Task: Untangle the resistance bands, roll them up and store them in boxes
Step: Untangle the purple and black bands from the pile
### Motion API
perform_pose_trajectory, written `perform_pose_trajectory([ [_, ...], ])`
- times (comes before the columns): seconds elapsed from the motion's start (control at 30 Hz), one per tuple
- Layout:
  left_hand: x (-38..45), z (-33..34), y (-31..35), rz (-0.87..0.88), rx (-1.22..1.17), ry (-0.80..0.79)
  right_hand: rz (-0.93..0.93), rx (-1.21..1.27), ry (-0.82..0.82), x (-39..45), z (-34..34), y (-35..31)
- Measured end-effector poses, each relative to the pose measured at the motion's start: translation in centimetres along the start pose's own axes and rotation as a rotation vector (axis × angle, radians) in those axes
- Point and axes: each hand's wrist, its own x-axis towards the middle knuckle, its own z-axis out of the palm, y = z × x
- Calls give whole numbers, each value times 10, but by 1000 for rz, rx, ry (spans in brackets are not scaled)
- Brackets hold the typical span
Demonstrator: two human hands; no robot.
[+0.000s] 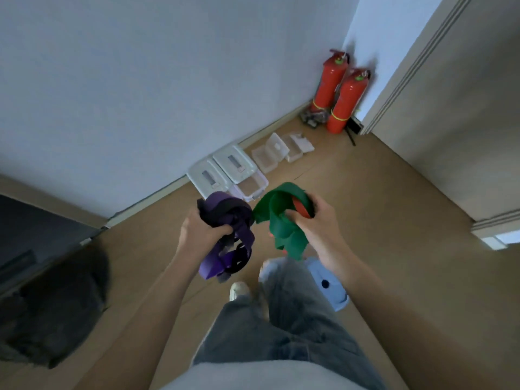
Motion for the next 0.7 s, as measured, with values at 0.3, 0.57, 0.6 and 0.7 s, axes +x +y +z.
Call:
perform_pose_trajectory([
  [0.3,83,35,20,-193,-156,257,109,-100,-121,151,1,-21],
  [0.57,159,147,29,-578,-280,469,44,-572,-523,317,-51,-2],
  [0.6,163,156,28,-613,-277,464,34,-662,-557,331,-58,1],
  [0.7,183,179,10,-604,-246,441,-15,-828,-611,389,-66,24],
])
